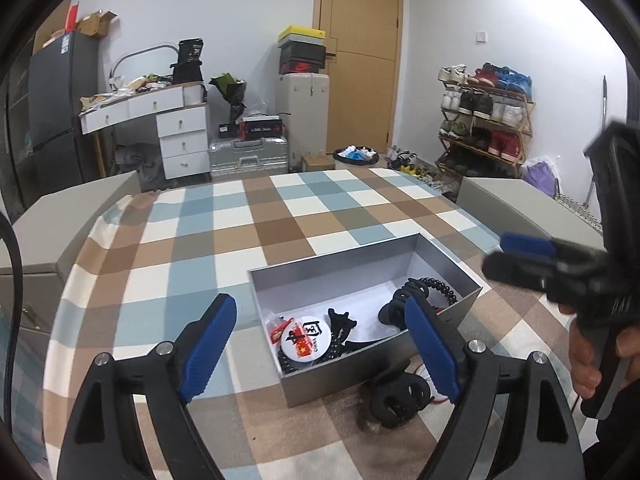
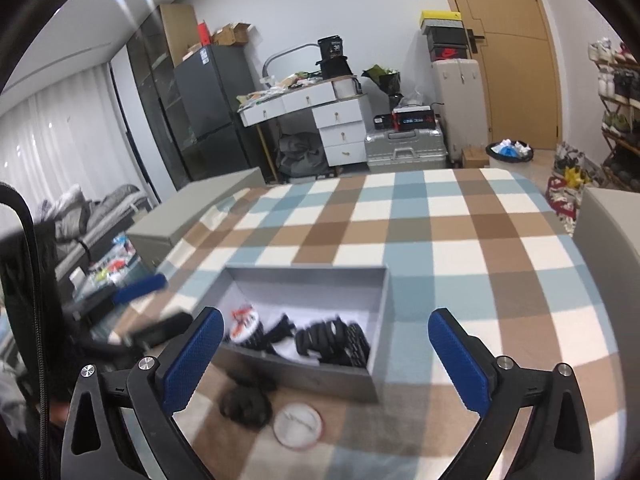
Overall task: Organize jewelry
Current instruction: 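Withdraw both grippers toward the black claw clip and badge beside the box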
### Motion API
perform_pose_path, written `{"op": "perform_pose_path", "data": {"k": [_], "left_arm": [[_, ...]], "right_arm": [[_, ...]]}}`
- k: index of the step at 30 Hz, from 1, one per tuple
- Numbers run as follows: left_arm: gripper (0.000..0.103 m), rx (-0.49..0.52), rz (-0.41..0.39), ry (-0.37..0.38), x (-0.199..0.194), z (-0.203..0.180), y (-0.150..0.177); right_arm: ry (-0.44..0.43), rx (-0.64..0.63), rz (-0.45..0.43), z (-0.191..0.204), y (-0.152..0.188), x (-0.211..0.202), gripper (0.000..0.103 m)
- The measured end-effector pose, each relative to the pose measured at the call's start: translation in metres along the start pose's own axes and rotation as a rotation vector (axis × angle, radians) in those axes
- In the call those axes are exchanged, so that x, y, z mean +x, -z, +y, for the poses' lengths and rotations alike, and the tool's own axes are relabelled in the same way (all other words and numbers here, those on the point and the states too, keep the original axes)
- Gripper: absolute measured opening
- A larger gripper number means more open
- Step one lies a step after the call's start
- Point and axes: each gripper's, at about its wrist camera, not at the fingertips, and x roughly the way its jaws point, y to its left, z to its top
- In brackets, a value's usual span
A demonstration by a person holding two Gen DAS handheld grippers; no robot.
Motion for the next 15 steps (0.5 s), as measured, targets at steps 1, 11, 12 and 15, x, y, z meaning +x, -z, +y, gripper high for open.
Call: {"op": "perform_pose_path", "data": {"k": [1, 11, 12, 15], "left_arm": [[0.083, -0.005, 0.003, -0.006, -0.001, 0.000, 0.001], [0.083, 0.005, 0.060, 0.013, -0.008, -0.004, 0.036], [0.083, 0.013, 0.072, 0.008, -0.008, -0.004, 0.041], [0.083, 0.020, 0.101, -0.011, -0.006, -0.003, 0.047]], "right_arm": [[0.007, -0.004, 0.015, -0.001, 0.005, 0.000, 0.103], [0.101, -0.101, 0.196, 0.001, 0.048, 0.013, 0.103], [0.110, -0.113, 0.213, 0.001, 0.051, 0.016, 0.103], [0.132, -0.129, 0.257, 0.000, 0.059, 0.025, 0.103]]}}
